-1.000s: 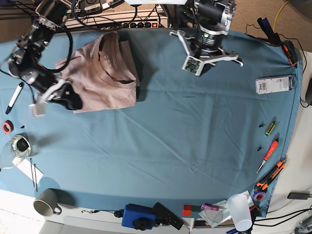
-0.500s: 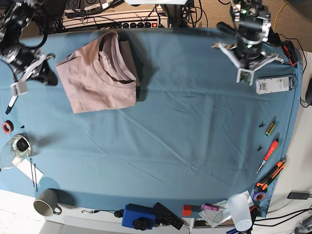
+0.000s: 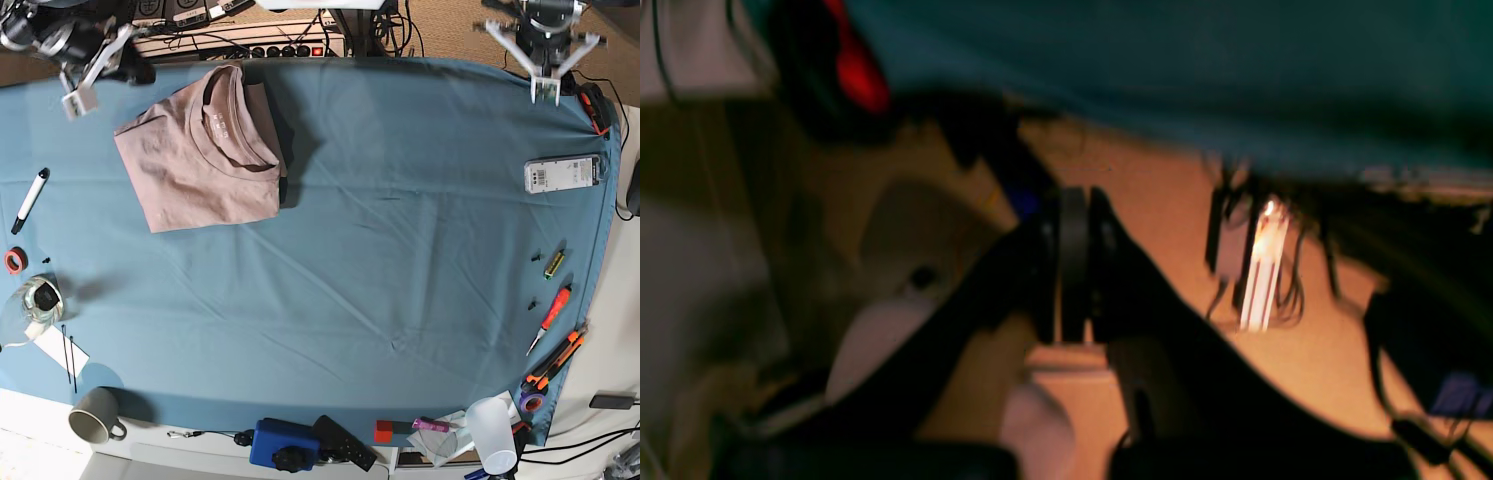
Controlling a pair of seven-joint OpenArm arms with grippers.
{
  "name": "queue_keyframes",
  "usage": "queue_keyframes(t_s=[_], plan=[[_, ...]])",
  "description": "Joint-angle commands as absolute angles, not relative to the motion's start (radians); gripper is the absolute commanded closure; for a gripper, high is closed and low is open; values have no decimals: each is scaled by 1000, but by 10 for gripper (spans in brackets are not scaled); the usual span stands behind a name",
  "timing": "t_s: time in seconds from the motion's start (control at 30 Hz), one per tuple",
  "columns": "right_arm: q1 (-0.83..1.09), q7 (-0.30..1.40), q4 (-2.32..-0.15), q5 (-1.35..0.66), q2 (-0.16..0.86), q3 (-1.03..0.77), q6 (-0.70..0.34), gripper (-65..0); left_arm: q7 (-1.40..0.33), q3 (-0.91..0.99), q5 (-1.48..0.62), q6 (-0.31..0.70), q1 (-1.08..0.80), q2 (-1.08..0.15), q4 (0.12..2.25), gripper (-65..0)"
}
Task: Fold the T-shirt properly
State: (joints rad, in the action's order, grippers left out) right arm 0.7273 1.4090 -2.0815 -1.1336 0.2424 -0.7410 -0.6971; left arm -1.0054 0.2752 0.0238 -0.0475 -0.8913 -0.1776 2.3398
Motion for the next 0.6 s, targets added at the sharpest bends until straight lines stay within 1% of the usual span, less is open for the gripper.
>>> queue_keyframes(t_s=[0.0, 0.1, 0.23, 0.5, 0.57], plan=[[754, 1396, -2093, -1116, 239, -750, -698, 0, -994, 280, 25, -52, -924, -183, 2356, 0], [801, 1396, -2090, -1053, 219, -750, -698, 0, -994, 280, 2, -51, -981, -183, 2356, 0], [850, 1396, -2043, -1053, 218, -750, -698, 0, -995, 280, -22, -52, -1038, -183, 2356, 0], [875, 1396, -1856, -1045, 219, -747, -698, 0, -986, 280, -24, -52, -1115, -183, 2356, 0], [871, 1396, -1805, -1044, 219, -747, -698, 0, -957, 280, -25, -52, -1113, -183, 2308, 0]])
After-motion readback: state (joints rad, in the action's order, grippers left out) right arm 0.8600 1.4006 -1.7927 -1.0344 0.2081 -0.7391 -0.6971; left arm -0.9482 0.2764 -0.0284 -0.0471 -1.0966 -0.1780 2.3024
